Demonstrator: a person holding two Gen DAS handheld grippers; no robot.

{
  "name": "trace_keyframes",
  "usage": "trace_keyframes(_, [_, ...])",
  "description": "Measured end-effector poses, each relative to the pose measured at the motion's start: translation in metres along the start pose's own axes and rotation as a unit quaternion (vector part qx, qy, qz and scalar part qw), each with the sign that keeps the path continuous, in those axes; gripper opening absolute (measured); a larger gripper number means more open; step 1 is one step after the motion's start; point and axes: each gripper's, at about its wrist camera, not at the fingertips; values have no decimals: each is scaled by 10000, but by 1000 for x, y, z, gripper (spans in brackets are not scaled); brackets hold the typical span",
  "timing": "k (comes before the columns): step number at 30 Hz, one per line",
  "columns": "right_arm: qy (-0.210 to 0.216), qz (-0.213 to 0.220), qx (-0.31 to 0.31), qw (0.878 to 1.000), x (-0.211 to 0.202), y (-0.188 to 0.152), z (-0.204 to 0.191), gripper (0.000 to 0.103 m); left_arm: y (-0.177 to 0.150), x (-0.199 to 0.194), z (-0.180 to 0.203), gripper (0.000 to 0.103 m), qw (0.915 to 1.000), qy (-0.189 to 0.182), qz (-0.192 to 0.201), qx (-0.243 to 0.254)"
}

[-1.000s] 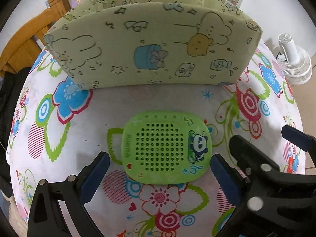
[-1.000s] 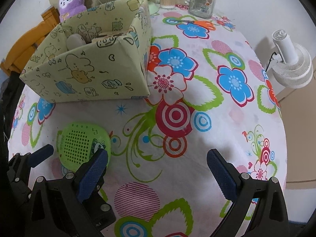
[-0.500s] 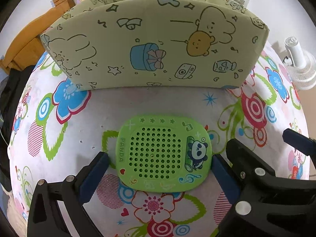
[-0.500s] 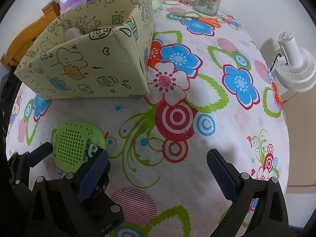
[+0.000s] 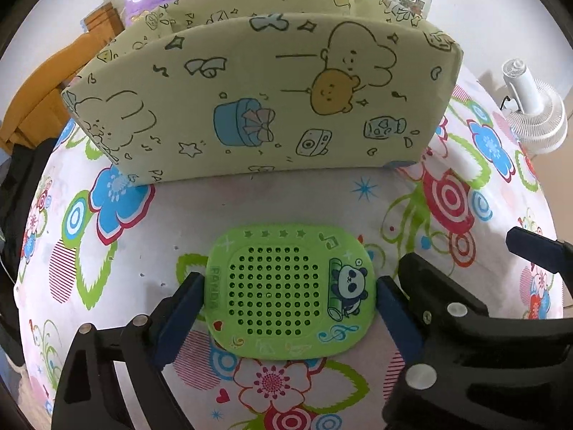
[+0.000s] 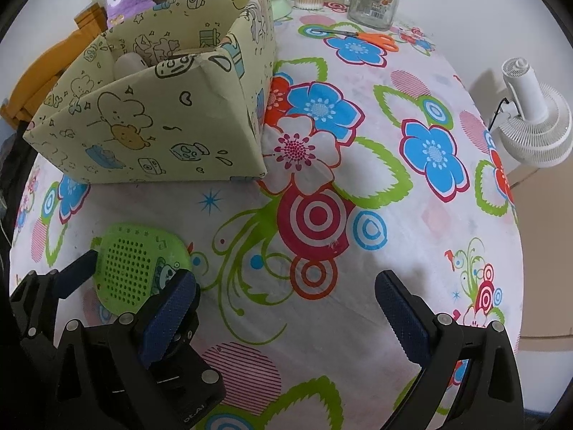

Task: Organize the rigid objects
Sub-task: 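Lift the green speaker with the left tool and carry it over the box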

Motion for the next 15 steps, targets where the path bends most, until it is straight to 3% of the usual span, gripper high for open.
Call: trace_keyframes(15, [-51,59,40,10000,-21,2,-6,101,12,-30,-13,95,10000,18,43,-38])
Point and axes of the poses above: each gripper's, at about its wrist camera, not at the fingertips, and x roughly the way its jaws point, z to its right, y to its top, and after that the axes turned 8 degrees about -x, right-handed
